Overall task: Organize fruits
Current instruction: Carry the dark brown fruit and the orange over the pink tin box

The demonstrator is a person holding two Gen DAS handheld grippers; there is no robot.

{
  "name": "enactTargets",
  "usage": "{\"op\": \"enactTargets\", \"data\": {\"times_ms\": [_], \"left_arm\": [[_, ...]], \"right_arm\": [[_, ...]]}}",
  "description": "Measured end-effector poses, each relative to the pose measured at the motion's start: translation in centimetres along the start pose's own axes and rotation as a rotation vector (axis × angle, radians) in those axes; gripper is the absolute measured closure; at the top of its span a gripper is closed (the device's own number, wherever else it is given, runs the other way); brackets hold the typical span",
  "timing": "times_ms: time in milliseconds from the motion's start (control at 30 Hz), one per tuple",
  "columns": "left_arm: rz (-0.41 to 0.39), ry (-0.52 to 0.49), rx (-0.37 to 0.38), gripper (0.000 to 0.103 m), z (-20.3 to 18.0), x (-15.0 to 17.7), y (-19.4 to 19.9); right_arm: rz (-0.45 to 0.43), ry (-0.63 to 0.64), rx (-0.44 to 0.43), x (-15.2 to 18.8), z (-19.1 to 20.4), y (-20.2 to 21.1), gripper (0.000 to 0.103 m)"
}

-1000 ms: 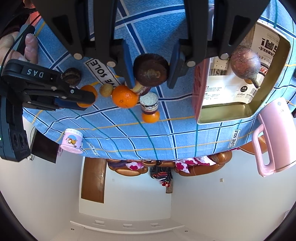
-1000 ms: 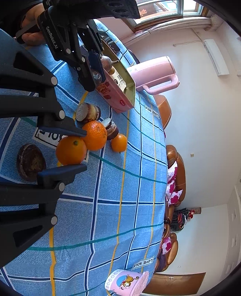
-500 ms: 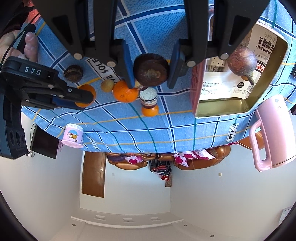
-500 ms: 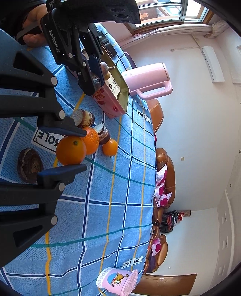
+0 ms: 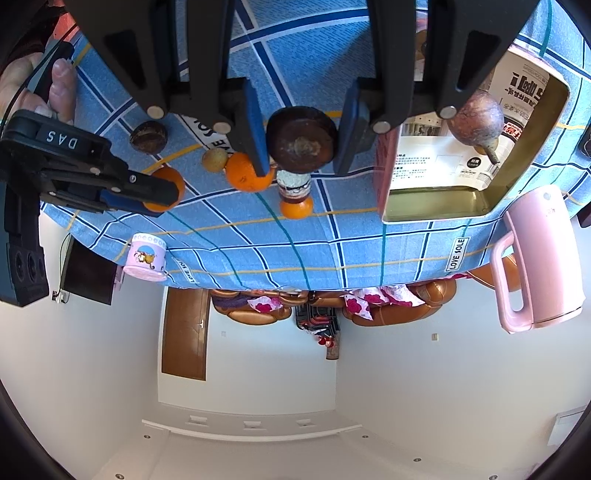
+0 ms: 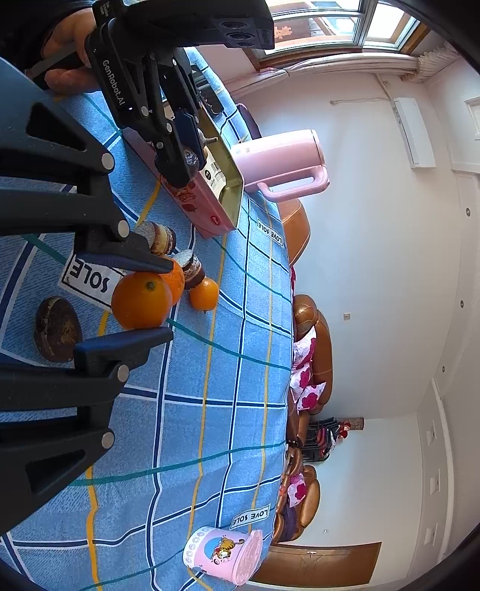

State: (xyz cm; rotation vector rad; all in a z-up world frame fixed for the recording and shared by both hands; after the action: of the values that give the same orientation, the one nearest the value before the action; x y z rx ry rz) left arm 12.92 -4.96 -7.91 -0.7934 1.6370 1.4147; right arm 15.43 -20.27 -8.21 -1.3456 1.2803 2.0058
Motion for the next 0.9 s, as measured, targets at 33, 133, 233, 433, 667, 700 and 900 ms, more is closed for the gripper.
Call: {"op": "enactTargets", "data": {"times_ms": [33, 133, 233, 433, 667, 700, 900], "left_arm": [[-0.003, 0.001, -0.002, 0.066, 0.0, 0.0, 0.0], [-0.012, 0.001, -0.005, 0.066, 0.0, -0.1, 0.2], [-0.021, 0.001, -0.006, 0.066, 0.0, -0.1, 0.3], [-0.035, 0.0, -0.011, 0.066, 0.0, -0.1, 0.6], [-0.049, 0.0, -0.013, 0.066, 0.0, -0.2, 0.9], [-0.051, 0.001, -0.014, 0.066, 0.0, -0.2, 0.9], [-0.065, 0.001, -0.017, 0.066, 0.1, -0.2, 1.1]], "right_arm": [[-0.003, 0.0, 0.001, 0.0, 0.0, 0.0, 0.071], [-0.019, 0.0, 0.001, 0.0, 0.0, 0.3, 0.071], [-0.031, 0.002, 0.004, -0.1, 0.0, 0.6, 0.071], [-0.053, 0.005, 0.007, -0.1, 0.0, 1.0, 0.071], [-0.073, 0.011, 0.008, -0.2, 0.1, 1.3, 0.071], [-0.076, 0.011, 0.008, -0.2, 0.1, 1.4, 0.071], [-0.103, 0.02, 0.012, -0.3, 0.3, 1.9, 0.071]]}}
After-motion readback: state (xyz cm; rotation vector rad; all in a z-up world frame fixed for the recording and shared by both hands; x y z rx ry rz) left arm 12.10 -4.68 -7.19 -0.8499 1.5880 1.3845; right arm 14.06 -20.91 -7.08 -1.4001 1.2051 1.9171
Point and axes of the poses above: each gripper's, at about its wrist camera, not at the fingertips, and y roughly against the way its jaws point, z to its left, x to its underside, the point moved 6 cm from there along -y, roughly the way its jaws point, and after that the axes turned 2 degrees about z, right-handed, at the moved point
